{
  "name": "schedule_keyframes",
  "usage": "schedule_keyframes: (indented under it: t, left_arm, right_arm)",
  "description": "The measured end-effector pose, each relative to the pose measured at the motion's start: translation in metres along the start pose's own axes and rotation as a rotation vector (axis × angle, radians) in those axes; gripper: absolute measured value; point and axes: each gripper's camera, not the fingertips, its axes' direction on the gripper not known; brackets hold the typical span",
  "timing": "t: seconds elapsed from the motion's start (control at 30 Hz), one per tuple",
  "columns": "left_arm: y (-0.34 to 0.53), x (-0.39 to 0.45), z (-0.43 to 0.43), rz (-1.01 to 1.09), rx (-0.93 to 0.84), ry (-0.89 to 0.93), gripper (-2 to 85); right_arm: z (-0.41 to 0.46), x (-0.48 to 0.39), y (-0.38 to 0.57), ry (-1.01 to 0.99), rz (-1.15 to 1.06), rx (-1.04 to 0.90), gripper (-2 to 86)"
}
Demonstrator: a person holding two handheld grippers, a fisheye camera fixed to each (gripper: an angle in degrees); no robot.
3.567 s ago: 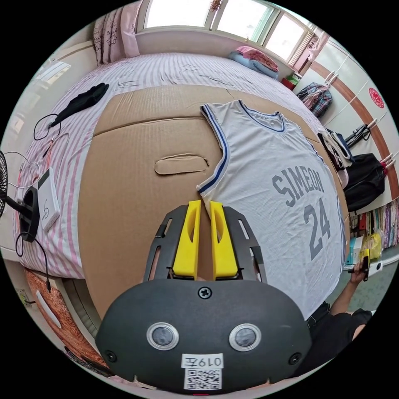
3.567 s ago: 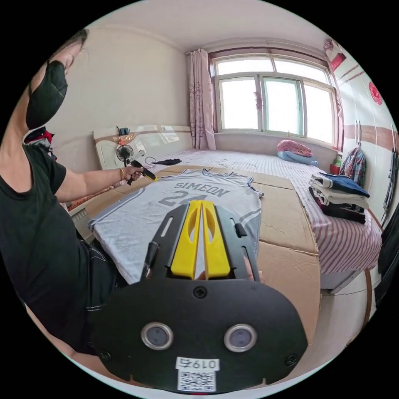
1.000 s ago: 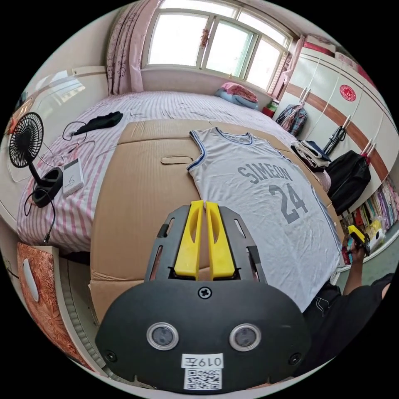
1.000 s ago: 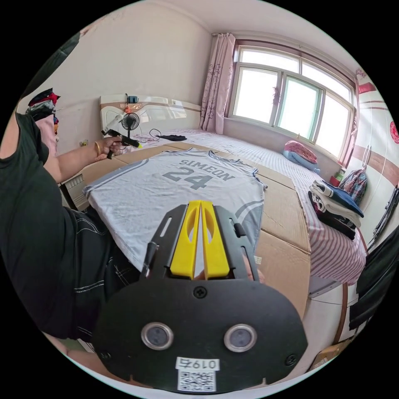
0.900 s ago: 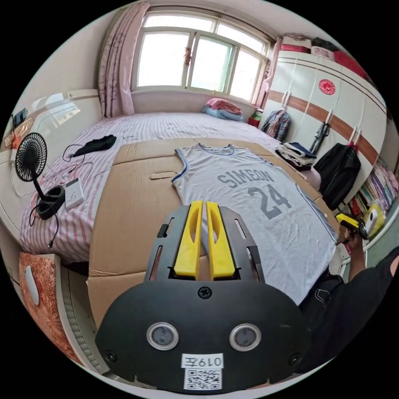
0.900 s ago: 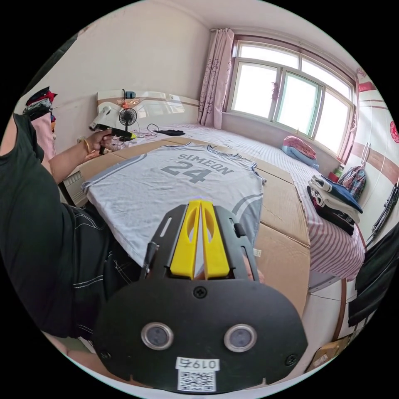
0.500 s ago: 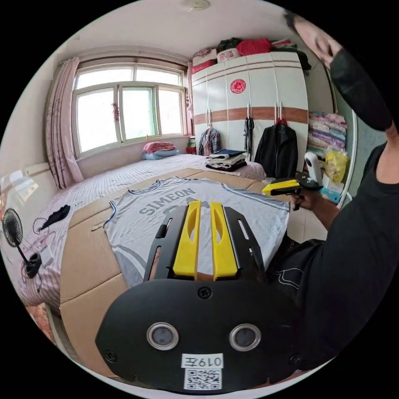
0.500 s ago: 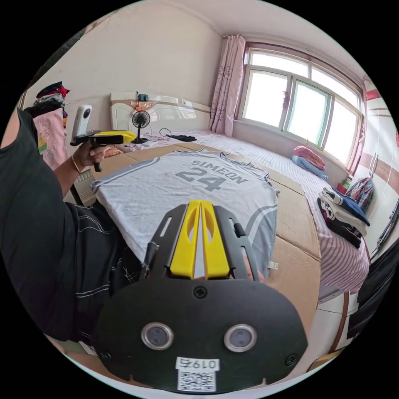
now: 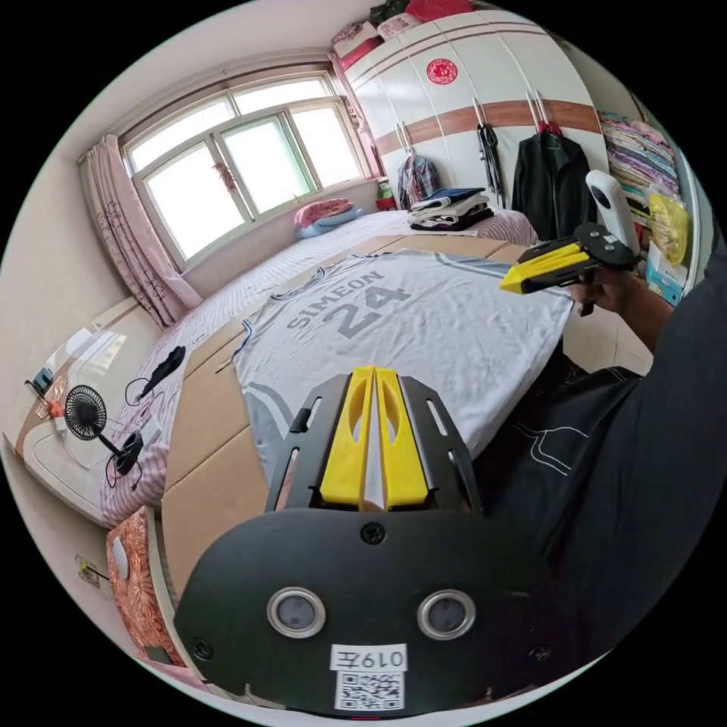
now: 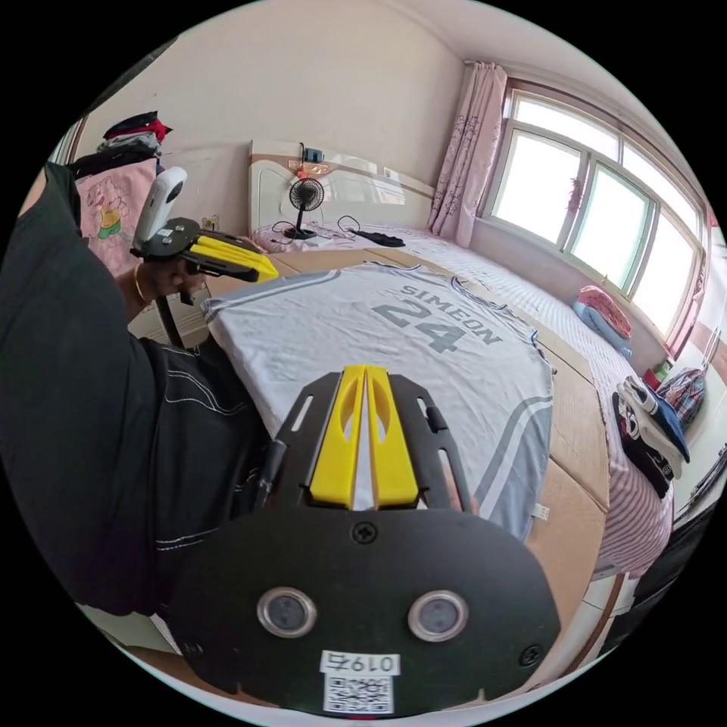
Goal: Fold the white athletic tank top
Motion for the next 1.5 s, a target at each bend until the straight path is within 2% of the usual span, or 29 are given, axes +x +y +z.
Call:
schedule_keyframes:
  t: [0.1,0.2,0.33,0.4,0.57,0.73,0.8,0.97,1.17,1.5]
  left_arm:
    - [0.016,0.005,-0.012,-0.037,-0.044,-0.048,1.3]
    - [0.038,-0.013,-0.027,-0.154,-0.107,-0.109,2.3]
    - [0.081,-0.059,-0.065,-0.394,-0.083,-0.031,5.1]
    - [0.093,-0.06,-0.075,-0.376,-0.097,-0.044,6.4]
    - [0.115,-0.055,-0.056,-0.422,-0.295,-0.062,8.1]
    - [0.126,-0.059,-0.062,-0.473,-0.276,-0.026,7.6]
    - [0.13,-0.061,-0.066,-0.474,-0.274,0.002,7.4]
    - [0.141,-0.07,-0.07,-0.477,-0.265,0.043,6.2]
    - [0.137,-0.077,-0.07,-0.429,-0.244,0.053,5.8]
    - [0.136,-0.081,-0.07,-0.431,-0.274,0.093,6.3]
  right_arm:
    - [-0.009,0.001,0.011,-0.08,0.057,0.038,-0.7]
    - [-0.016,-0.004,0.017,-0.065,0.072,0.069,-0.7]
    - [-0.028,-0.002,0.026,-0.074,0.059,0.093,-0.6]
    - [-0.031,0.001,0.028,-0.118,0.042,0.088,-0.6]
    - [-0.037,0.002,0.023,-0.116,-0.008,0.09,-0.7]
    - [-0.053,0.017,0.028,0.008,0.0,0.066,-0.8]
    - [-0.068,0.035,0.039,0.083,0.062,0.07,-0.8]
    - [-0.135,0.097,0.097,0.29,0.376,0.075,-0.6]
    - [-0.148,0.128,0.166,0.261,0.603,-0.074,1.7]
    - [-0.134,0.134,0.182,0.181,0.645,-0.151,6.3]
